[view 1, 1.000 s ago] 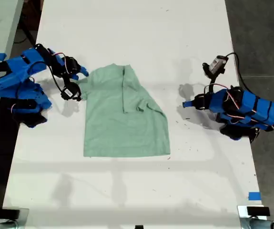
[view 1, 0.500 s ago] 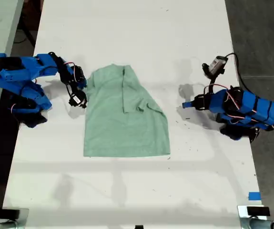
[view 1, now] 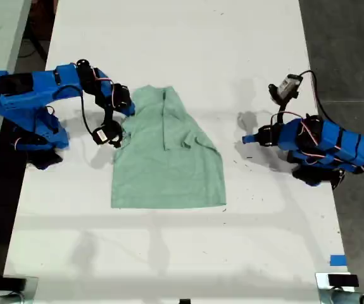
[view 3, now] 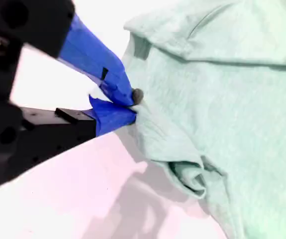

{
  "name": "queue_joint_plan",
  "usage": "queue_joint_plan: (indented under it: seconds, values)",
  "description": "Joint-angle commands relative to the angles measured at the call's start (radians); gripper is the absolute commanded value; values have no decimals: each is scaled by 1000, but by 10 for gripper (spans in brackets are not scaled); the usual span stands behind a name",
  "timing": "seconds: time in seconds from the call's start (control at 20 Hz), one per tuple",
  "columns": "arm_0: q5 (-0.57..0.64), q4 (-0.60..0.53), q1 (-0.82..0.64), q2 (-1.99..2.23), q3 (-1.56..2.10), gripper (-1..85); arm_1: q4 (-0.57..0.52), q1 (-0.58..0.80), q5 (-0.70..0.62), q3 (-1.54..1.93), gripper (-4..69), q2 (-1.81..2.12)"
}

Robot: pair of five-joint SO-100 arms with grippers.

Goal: Fold t shirt

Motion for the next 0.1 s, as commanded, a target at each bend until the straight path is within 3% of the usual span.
queue_joint_plan:
  seconds: [0.0, 0.05]
  values:
    - [-14, 35, 21, 31, -103, -3, 11, -11, 6, 46, 16, 15]
    - [-11, 38, 15, 29, -103, -3, 11, -11, 6, 46, 16, 15]
